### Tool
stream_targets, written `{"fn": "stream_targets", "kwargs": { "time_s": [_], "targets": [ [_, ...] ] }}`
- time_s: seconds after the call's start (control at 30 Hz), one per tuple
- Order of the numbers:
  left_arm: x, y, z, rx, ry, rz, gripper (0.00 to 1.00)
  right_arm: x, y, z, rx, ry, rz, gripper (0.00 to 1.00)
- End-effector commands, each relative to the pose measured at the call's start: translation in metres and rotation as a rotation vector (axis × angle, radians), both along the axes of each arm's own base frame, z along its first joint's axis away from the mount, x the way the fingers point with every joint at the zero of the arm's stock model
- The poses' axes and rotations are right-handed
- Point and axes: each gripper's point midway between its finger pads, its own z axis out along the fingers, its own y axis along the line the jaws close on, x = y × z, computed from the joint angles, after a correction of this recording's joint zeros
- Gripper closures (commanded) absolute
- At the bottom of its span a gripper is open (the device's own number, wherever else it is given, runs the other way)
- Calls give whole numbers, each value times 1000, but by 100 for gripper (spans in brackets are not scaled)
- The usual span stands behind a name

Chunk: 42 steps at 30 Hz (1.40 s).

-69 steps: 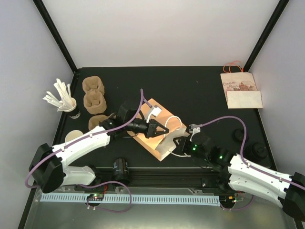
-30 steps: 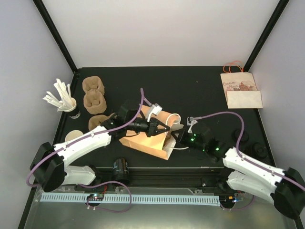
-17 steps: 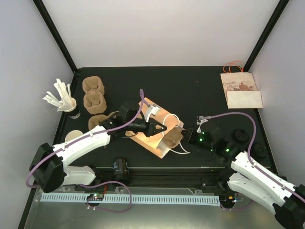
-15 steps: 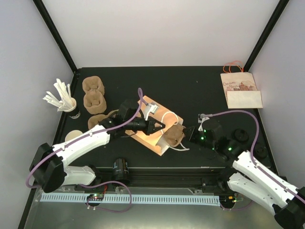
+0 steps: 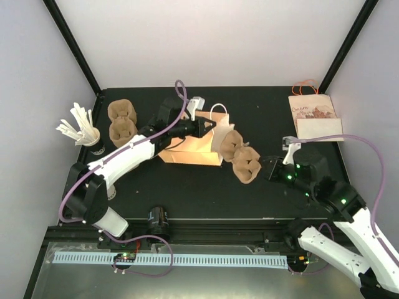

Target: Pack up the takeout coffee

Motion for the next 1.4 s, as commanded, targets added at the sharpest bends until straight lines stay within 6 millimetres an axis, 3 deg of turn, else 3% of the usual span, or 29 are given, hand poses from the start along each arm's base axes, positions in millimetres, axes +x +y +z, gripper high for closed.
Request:
{"fn": "stream_targets", "kwargs": {
  "time_s": [0.0, 0.2, 0.3, 0.47, 0.6, 0.63, 0.73, 0.77, 0.8, 1.0, 1.2, 1.37],
  "targets": [
    [37, 6, 44, -101, -55, 47, 98, 0, -34, 32, -33, -95, -129, 99],
    [78, 41, 71, -256, -34, 135, 98, -1, -57, 37, 51, -144, -266, 99],
    [83, 53, 88, -325, -35, 140, 98, 6, -44, 8, 130, -80, -277, 99],
    [78, 72, 118, -373, -95, 181, 98, 21, 2, -70, 415, 101, -264, 99],
    [70, 80, 129, -394, -135, 205, 99, 27, 14, -119, 545, 161, -279, 98],
    [69, 81, 131, -394, -140, 205, 98, 26, 16, -123, 530, 158, -262, 88],
    [66, 81, 127, -383, -132, 199, 98, 22, 20, -124, 404, 165, -201, 21],
    [66, 81, 126, -382, -128, 198, 98, 20, 21, -126, 350, 180, -184, 8],
    [65, 80, 125, -382, -124, 191, 98, 18, 20, -127, 295, 190, -168, 3],
    [58, 75, 122, -384, -108, 149, 98, 20, 13, -136, -65, 176, -52, 1],
    [48, 79, 131, -363, -141, 146, 99, 25, 43, -137, -353, 82, 338, 10],
    [37, 92, 145, -311, -204, 190, 98, 39, 59, -151, -442, 86, 446, 14]
  ]
}}
